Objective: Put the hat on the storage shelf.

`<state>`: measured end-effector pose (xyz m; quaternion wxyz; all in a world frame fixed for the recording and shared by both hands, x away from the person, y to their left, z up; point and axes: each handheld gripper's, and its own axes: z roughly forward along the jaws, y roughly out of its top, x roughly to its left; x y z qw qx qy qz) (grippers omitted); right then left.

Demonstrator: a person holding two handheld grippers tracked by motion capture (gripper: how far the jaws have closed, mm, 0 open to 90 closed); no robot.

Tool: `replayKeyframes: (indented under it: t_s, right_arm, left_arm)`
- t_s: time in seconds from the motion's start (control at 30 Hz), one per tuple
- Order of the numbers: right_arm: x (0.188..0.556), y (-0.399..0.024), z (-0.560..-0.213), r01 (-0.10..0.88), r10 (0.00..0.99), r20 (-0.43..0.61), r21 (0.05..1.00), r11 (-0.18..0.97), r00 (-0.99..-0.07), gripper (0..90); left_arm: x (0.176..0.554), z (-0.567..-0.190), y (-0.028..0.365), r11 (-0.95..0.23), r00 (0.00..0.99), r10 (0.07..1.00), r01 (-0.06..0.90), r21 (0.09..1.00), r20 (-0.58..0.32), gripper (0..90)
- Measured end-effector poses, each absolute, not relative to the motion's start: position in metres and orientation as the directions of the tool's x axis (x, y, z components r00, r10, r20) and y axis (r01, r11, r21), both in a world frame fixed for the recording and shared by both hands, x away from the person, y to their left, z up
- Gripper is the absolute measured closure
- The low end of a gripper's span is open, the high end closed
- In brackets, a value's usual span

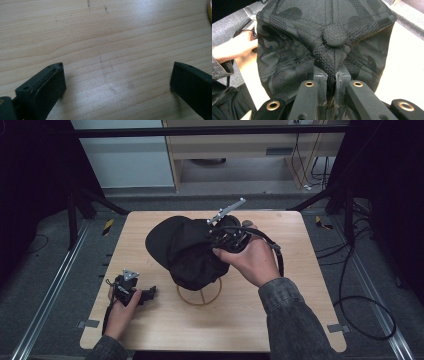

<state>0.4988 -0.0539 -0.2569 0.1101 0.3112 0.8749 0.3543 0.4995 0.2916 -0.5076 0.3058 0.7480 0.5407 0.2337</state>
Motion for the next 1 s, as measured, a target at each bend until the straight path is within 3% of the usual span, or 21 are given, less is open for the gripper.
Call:
replayKeyframes:
  t_s: [1.0]
  right_arm:
    - [0.501,-0.050,-0.269,0.462,0.630,0.009,0.688,0.560,-0.777,82.5]
  left_arm:
    - [0.500,-0.508,0.292,-0.230,0.308,0.951,0.666,0.710,0.020,0.0]
